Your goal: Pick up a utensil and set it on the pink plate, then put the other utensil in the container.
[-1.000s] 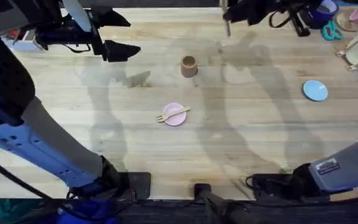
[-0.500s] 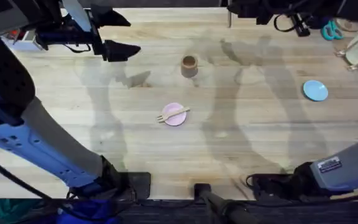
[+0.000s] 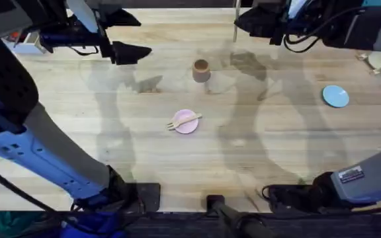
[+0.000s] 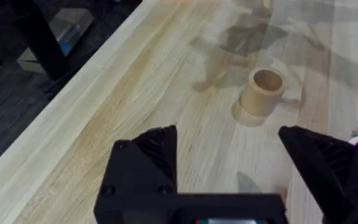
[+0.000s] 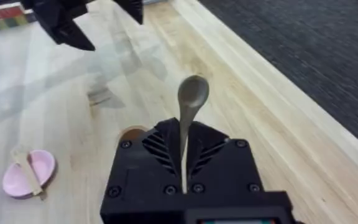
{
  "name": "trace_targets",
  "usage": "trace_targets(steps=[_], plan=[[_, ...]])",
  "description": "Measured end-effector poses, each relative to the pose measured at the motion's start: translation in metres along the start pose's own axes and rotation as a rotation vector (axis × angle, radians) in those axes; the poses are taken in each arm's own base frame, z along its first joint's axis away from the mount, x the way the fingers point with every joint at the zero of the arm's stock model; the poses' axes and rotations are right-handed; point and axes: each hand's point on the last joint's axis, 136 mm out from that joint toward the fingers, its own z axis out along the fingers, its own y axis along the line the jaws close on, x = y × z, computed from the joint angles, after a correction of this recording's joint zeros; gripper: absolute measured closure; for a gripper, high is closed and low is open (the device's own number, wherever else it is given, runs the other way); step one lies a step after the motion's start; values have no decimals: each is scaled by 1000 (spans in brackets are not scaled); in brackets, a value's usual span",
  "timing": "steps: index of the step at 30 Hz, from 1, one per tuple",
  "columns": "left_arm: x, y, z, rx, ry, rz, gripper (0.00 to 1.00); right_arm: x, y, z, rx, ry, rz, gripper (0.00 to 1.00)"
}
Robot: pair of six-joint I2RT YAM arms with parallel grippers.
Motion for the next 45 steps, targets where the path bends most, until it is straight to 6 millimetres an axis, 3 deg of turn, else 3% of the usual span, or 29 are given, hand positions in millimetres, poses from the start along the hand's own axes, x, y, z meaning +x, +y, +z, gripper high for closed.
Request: trace_targets(steps=[6,11,16,21,31,45], plan=[[-4,-9,18,59,-49,-6,10,-3,11,7,-45,-12,-10,966],[16,-14,40,129,-109,-70,8,-6,18,10,-76,-23,-27,967],[36,-14,50,155,-191,-107,10,-9,28,13,-125,-45,-79,967],[33,-15,54,164,-201,-89,10,-9,39,25,-167,-60,-138,967],[31,-20,61,185,-200,-80,8,13,48,51,-220,-60,-153,967],[31,-20,61,185,-200,-80,8,-7,65,68,-262,-119,-252,966]])
